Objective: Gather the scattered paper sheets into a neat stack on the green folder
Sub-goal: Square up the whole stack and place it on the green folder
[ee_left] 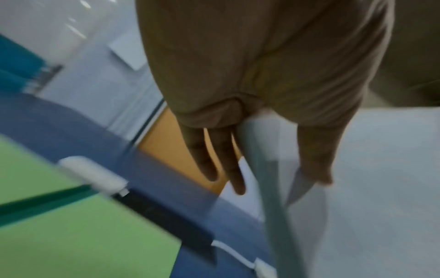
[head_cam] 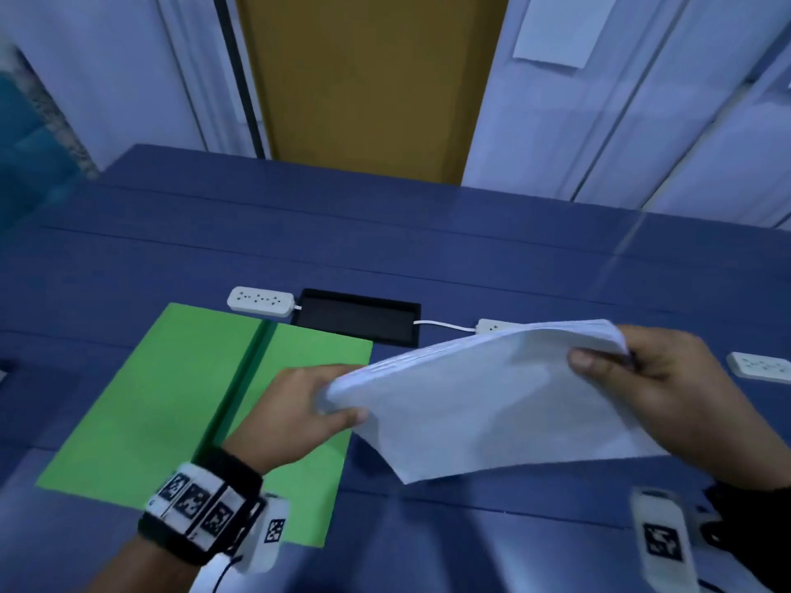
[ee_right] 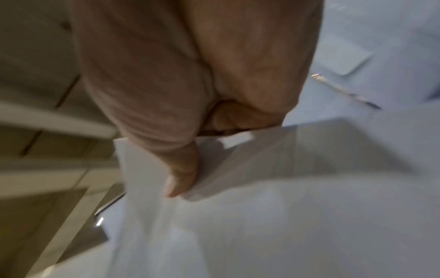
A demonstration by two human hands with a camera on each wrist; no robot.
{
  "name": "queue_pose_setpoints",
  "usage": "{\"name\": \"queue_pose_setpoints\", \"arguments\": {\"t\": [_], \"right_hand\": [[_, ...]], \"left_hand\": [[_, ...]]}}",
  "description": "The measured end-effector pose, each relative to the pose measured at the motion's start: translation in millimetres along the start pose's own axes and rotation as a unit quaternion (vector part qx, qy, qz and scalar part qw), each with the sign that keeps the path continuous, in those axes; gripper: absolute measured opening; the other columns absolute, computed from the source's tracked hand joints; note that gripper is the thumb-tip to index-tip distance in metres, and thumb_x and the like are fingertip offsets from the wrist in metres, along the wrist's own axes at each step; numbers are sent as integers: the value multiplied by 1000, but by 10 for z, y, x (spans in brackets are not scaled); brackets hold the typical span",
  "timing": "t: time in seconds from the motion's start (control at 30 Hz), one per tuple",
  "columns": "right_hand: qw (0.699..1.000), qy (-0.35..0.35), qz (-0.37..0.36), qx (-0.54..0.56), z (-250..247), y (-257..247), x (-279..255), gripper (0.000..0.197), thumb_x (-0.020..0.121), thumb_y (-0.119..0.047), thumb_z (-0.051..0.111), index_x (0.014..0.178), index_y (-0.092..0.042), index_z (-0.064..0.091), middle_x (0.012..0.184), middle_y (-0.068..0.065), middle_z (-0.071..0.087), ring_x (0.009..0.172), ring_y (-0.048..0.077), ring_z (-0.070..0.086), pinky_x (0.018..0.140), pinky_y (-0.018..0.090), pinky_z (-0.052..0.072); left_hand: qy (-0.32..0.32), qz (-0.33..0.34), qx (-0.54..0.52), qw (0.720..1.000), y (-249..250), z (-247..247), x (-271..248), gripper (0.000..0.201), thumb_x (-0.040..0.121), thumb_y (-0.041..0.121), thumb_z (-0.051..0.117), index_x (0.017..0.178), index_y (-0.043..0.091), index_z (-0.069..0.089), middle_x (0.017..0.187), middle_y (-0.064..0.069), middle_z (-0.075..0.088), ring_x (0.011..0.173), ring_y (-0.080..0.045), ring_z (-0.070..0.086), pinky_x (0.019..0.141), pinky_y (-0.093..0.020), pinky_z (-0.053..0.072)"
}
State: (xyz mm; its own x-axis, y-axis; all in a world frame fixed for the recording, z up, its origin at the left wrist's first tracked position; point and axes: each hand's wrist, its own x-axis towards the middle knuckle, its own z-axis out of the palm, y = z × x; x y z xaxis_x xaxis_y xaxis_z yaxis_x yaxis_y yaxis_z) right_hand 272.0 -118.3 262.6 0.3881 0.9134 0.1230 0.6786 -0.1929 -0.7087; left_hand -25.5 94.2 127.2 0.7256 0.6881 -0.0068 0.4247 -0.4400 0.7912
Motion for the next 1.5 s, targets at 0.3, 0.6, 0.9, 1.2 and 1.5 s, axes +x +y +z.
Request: {"name": "queue_pose_setpoints", "arguments": {"t": [0.3,0.6,0.9,1.2,1.5], "right_hand": [[926,94,133,340,155,1066,-169,23,94,-12,60,101,-6,82,106,19,78,93,25,74,79,31,62],[874,331,128,333,1031,1138,-357,18,101,-8,65,114,-4,75,104,-3,81,98,11,76,83,24,61],[863,190,319,342,1839,2242,-664,29,90,-5,80,115,-19,75,113,0,80,116,27,72,98,40,58],[871,206,290,339,1604,2200,-711,30,92,-2,76,118,-16,74,110,-6,81,107,9,74,92,20,57],[808,156,411,392,1726,2615,-903,25,92,-14,79,117,-13,76,118,-1,79,117,21,72,103,45,54]], "left_hand": [[8,-61,-419,906,113,467,65,35,88,23,81,120,13,72,121,-5,76,113,-23,73,91,-33,60],[192,-43,-260,945,174,1150,377,36,89,46,74,96,11,79,76,1,76,71,-5,63,68,-35,58],[-14,-233,-145,962,-938,1611,507,37,85,34,85,98,1,76,76,15,74,68,7,68,70,-15,52],[8,-146,-173,974,-662,1510,431,25,92,16,78,114,25,71,110,8,78,106,-3,71,96,-20,54],[-96,-168,-187,963,-476,1561,418,21,97,23,72,116,14,77,113,7,78,105,-5,73,94,-28,57]]}}
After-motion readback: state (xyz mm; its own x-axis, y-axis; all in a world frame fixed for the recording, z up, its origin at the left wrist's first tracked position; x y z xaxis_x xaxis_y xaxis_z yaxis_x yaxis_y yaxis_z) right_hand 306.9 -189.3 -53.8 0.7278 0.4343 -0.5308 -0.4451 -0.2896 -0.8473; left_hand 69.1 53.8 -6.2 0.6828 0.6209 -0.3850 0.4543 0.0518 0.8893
